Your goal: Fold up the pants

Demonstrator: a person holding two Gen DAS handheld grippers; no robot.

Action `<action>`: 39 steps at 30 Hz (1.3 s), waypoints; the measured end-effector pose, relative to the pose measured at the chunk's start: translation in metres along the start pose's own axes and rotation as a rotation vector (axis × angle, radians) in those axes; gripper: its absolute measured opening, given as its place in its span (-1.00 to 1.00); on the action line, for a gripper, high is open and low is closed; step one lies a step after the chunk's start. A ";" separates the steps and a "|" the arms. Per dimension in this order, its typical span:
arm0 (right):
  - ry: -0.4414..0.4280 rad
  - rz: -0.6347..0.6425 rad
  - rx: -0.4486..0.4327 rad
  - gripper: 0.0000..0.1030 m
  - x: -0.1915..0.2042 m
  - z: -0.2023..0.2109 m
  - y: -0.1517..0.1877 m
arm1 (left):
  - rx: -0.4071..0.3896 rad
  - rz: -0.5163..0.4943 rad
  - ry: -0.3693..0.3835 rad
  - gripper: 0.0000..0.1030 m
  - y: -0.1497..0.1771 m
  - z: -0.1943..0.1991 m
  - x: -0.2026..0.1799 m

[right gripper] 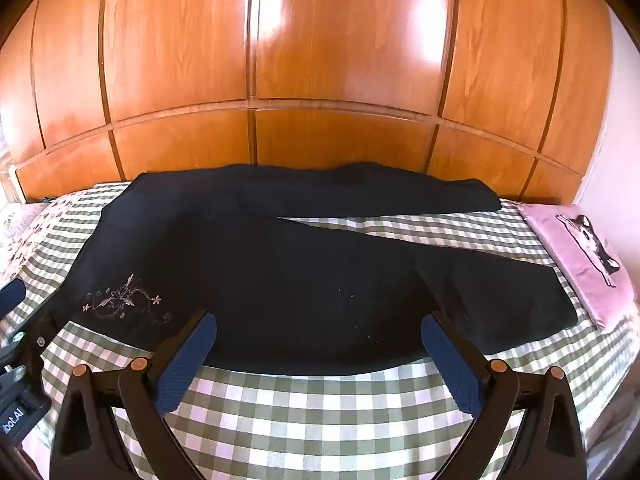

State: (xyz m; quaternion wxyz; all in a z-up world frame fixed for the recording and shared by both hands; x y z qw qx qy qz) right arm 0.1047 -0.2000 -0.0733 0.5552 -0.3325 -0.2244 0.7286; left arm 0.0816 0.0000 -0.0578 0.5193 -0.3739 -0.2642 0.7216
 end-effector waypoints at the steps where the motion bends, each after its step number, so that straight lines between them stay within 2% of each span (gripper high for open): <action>1: -0.002 -0.005 -0.001 0.99 0.001 0.000 0.001 | 0.002 0.012 0.006 0.60 0.000 0.000 0.000; 4: -0.026 -0.039 -0.006 1.00 -0.004 0.004 0.002 | -0.004 0.025 0.014 0.61 -0.002 0.002 -0.002; 6: -0.011 -0.022 -0.013 0.99 -0.002 0.008 0.001 | -0.023 -0.008 -0.004 0.61 -0.003 0.008 -0.002; 18: 0.020 -0.030 -0.056 0.99 -0.009 0.019 -0.004 | -0.066 -0.012 0.003 0.61 -0.010 0.017 -0.010; 39: 0.011 -0.021 -0.049 1.00 -0.005 0.020 0.001 | -0.095 0.001 -0.017 0.61 -0.015 0.029 -0.004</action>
Point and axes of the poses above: each gripper's, at about its wrist camera, not at the fingertips, and z roughly against the way its jaws point, x to its left, y to its underside, the point moved 10 cm from there along -z, roughly the way its jaws point, and after that the axes turned 15 degrees about z, right-handed, at the moved point
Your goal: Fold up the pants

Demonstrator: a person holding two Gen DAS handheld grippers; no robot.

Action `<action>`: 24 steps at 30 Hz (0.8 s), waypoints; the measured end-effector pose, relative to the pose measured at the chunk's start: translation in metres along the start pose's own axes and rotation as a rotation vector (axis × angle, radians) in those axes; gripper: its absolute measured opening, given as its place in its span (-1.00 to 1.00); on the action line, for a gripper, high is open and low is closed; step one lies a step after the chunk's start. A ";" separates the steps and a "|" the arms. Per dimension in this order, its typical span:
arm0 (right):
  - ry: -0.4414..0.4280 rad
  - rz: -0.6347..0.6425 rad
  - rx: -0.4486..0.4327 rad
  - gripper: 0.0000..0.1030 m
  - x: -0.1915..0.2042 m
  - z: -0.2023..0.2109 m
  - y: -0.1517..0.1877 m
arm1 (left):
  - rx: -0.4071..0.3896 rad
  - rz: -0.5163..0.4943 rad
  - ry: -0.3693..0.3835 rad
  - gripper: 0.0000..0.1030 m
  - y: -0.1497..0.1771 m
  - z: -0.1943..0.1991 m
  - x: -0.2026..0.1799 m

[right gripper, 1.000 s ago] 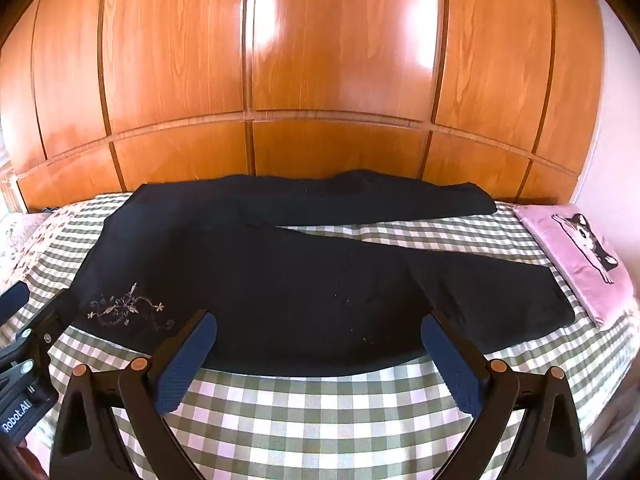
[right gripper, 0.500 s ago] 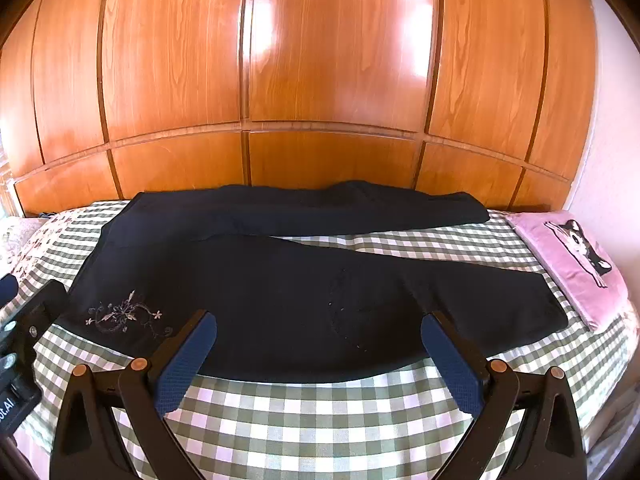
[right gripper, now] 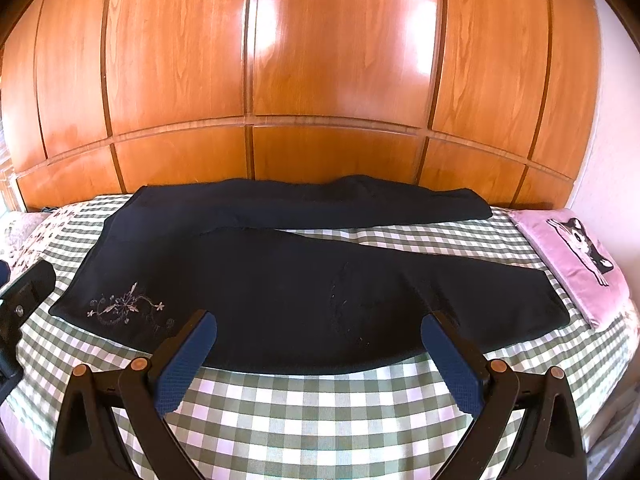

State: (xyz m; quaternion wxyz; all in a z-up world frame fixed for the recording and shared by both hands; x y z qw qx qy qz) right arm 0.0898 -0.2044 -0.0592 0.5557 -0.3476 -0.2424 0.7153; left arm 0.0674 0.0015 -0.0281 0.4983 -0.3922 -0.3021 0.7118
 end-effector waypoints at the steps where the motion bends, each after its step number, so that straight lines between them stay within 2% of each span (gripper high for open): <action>1: 0.000 0.000 0.001 0.99 0.000 0.000 0.000 | 0.001 0.000 0.000 0.61 0.000 0.000 0.000; 24: -0.020 0.004 0.017 0.99 0.006 -0.005 0.005 | 0.022 0.001 -0.011 0.61 0.005 -0.004 0.007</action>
Point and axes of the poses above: each gripper's, at about its wrist camera, not at the fingertips, and z roughly against the way its jaws point, x to its left, y to its underside, the point moved 10 cm from there along -z, roughly the way its jaws point, and after that the axes turned 15 degrees about z, right-handed, at the moved point
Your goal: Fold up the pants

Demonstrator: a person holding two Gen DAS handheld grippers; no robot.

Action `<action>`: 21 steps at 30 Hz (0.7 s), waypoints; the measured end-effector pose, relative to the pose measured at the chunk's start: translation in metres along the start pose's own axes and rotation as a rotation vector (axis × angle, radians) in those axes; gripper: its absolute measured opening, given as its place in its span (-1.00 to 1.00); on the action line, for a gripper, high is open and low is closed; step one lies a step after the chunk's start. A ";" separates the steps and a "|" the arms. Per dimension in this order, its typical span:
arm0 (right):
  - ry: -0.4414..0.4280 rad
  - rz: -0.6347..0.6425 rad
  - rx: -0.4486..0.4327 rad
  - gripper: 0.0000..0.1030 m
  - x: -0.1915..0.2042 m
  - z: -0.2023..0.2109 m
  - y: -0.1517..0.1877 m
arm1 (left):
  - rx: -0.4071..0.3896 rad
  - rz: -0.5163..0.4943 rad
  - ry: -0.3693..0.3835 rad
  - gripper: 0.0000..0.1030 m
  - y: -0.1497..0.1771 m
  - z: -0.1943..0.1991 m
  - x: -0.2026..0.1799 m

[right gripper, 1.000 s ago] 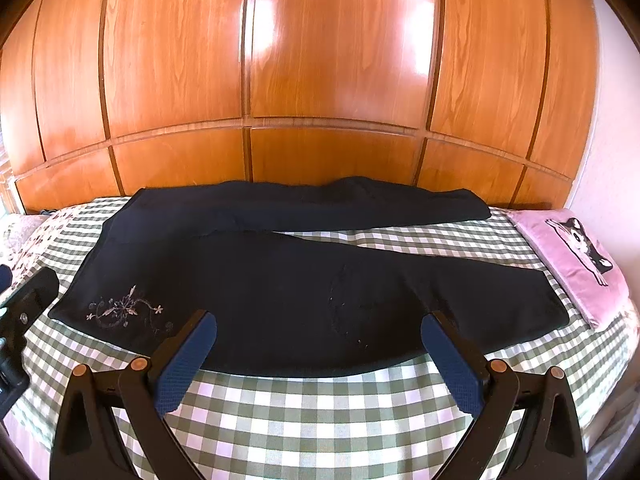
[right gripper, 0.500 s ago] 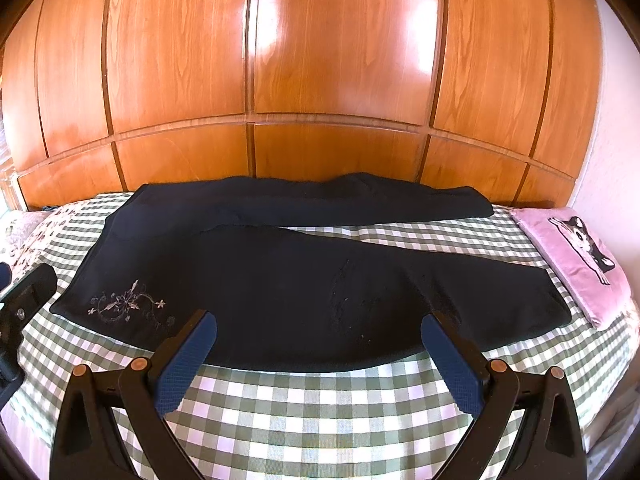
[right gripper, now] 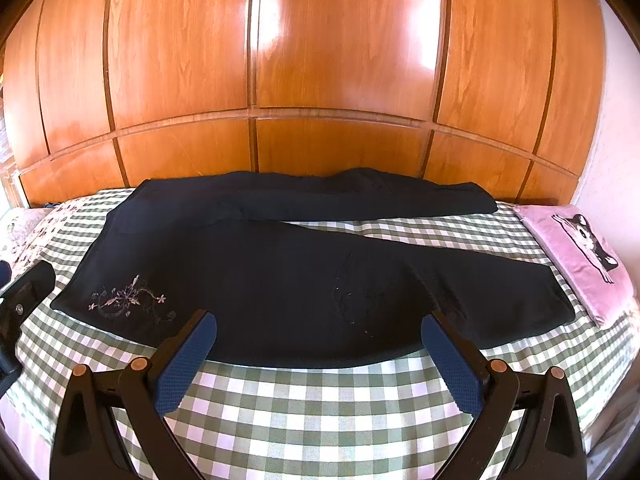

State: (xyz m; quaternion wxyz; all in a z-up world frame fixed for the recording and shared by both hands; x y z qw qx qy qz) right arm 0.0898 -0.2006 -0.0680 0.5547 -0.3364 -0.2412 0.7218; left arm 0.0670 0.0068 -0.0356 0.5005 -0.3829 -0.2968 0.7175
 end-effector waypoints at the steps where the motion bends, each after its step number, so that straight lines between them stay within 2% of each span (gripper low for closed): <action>1: 0.001 0.001 0.001 0.99 0.001 -0.001 0.000 | 0.003 0.001 0.000 0.61 0.000 -0.001 0.000; 21: -0.029 -0.005 0.027 1.00 0.008 -0.012 0.009 | 0.045 0.015 -0.021 0.61 0.008 -0.013 0.011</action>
Point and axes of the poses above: each gripper's, at about its wrist camera, not at the fingertips, and z roughly against the way its jaws point, x to its left, y to its underside, the point moved 10 cm from there along -z, roughly the way its jaws point, and after that the axes turned 15 degrees about z, right-handed, at the moved point
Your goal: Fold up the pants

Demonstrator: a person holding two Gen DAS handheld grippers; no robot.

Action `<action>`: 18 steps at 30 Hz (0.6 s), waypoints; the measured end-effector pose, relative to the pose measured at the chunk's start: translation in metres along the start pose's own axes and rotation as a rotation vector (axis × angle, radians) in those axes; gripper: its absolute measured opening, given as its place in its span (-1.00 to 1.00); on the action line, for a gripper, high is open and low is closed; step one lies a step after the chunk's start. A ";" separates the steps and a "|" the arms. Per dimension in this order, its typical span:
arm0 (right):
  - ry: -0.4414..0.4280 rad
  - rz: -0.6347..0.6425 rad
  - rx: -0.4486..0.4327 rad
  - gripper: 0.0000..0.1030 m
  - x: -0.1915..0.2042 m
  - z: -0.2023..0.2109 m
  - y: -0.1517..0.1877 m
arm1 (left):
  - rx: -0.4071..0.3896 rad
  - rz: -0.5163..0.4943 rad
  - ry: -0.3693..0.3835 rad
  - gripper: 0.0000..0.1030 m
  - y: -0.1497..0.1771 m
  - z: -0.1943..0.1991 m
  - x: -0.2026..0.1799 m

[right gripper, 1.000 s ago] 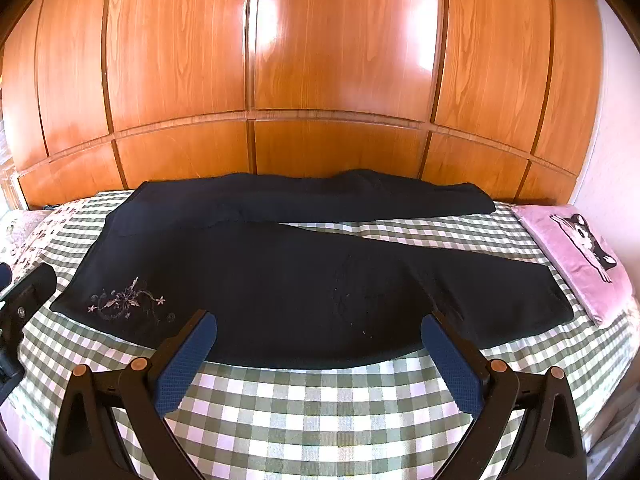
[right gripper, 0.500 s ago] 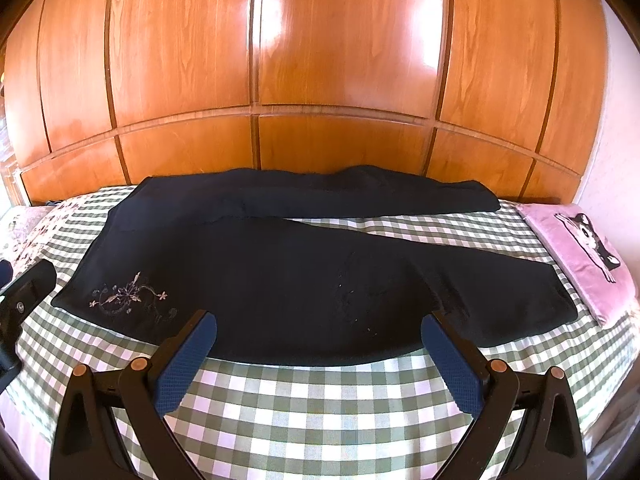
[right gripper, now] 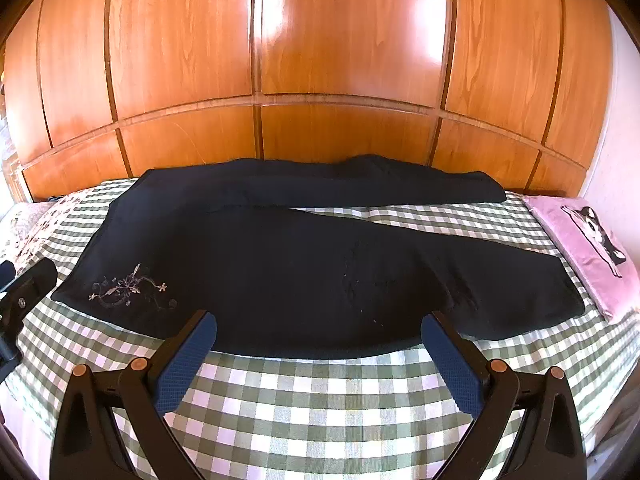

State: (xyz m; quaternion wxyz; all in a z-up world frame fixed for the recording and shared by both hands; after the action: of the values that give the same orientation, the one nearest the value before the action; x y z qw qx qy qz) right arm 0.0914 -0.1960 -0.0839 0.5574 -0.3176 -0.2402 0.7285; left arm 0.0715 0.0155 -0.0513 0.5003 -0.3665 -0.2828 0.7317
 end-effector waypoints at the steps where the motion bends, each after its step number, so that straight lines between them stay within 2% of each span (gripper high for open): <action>1: 0.000 -0.002 0.002 0.99 0.000 -0.001 0.001 | 0.002 -0.001 -0.002 0.61 0.000 -0.001 0.000; 14: -0.022 -0.034 0.032 0.99 -0.003 -0.015 0.012 | 0.046 0.009 -0.019 0.61 0.006 -0.016 0.009; 18: -0.141 -0.086 0.034 0.99 -0.002 -0.022 0.019 | 0.109 0.027 0.001 0.61 0.017 -0.032 0.014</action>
State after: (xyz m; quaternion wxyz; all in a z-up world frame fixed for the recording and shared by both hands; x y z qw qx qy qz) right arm 0.0955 -0.2028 -0.1120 0.5753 -0.2451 -0.2800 0.7284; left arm 0.0855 0.0243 -0.0859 0.5098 -0.3426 -0.2373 0.7526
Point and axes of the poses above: each gripper's, at about its wrist camera, not at the fingertips, and z roughly against the way its jaws point, x to its left, y to its underside, the point moved 10 cm from there along -z, roughly the way its jaws point, and after that the axes turned 15 degrees about z, right-handed, at the moved point
